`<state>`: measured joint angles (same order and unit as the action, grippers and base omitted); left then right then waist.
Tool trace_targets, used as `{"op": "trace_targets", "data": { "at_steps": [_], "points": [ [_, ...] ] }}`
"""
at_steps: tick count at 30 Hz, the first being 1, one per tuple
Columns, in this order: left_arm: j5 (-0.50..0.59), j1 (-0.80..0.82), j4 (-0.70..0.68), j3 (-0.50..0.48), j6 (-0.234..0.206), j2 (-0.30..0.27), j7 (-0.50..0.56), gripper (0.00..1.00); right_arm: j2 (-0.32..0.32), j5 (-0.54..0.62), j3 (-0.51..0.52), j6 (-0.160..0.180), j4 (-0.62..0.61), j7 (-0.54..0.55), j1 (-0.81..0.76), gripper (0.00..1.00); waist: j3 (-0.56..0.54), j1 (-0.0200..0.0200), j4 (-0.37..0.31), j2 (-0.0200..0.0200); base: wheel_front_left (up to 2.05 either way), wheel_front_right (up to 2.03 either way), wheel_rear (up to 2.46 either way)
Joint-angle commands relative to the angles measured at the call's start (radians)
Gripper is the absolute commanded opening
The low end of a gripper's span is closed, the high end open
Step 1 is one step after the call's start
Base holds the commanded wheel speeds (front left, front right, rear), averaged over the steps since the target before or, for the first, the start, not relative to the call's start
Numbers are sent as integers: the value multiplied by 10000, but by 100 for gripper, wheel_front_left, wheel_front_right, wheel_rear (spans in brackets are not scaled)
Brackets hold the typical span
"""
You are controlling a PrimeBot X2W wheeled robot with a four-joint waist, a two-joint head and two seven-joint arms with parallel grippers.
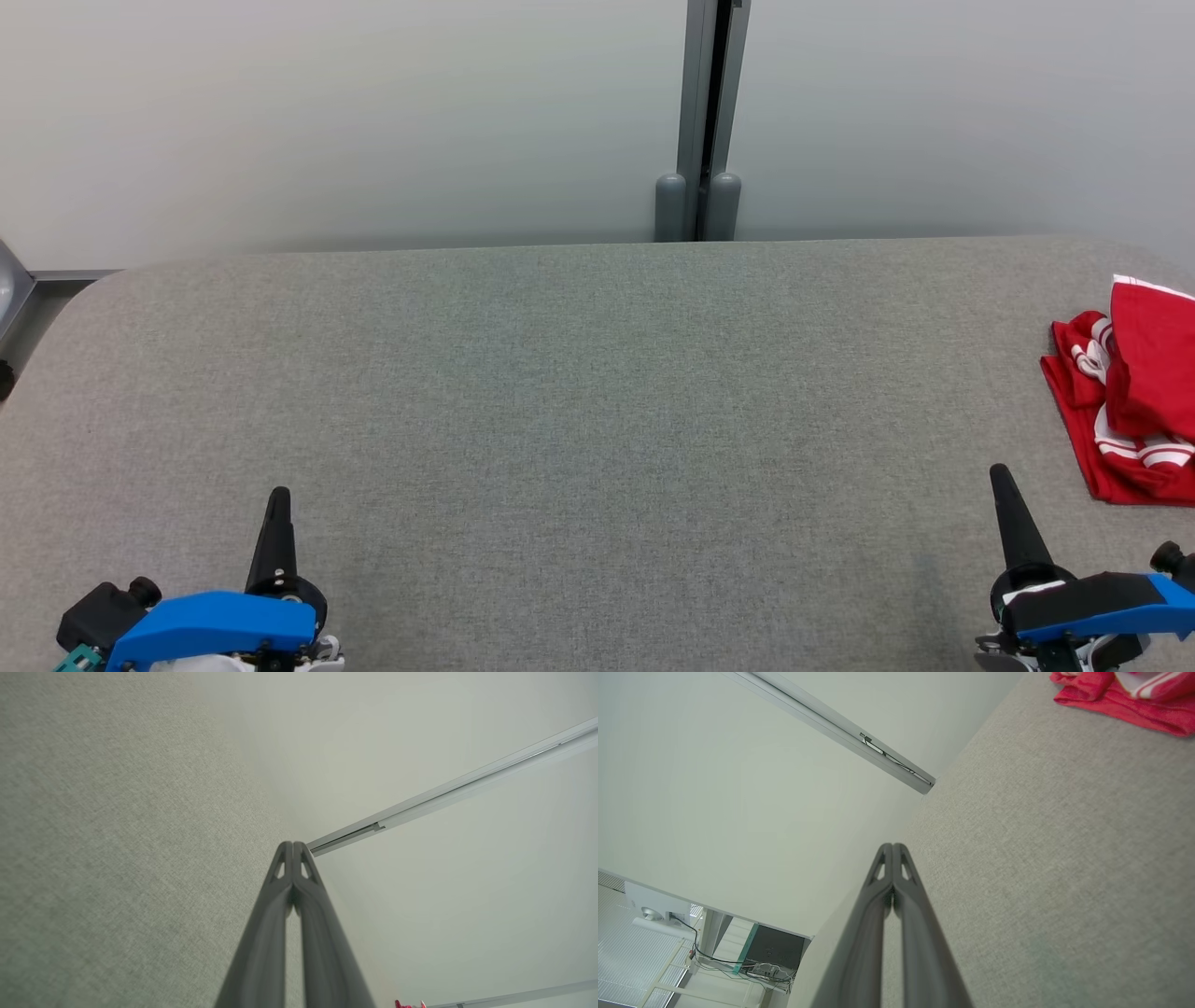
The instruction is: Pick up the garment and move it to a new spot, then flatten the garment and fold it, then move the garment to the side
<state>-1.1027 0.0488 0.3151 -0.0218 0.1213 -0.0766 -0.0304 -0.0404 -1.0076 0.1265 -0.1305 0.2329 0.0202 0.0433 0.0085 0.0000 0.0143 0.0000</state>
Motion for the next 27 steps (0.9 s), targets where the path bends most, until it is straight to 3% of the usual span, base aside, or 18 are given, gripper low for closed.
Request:
{"op": "trace_targets", "data": {
  "at_steps": [1, 27],
  "points": [
    [-277, 296, -162, -105, 53, -6, 80, 0, -86, -343, -15, -4, -75, 59, 279, 0, -1, 0, -3, 0, 0, 0, 0],
    [-2537, 462, -431, -511, 88, 118, 731, 0, -110, -3023, -70, -4, 15, 480, 469, 0, -23, 0, -59, 0, 0, 0, 0]
  ]
}}
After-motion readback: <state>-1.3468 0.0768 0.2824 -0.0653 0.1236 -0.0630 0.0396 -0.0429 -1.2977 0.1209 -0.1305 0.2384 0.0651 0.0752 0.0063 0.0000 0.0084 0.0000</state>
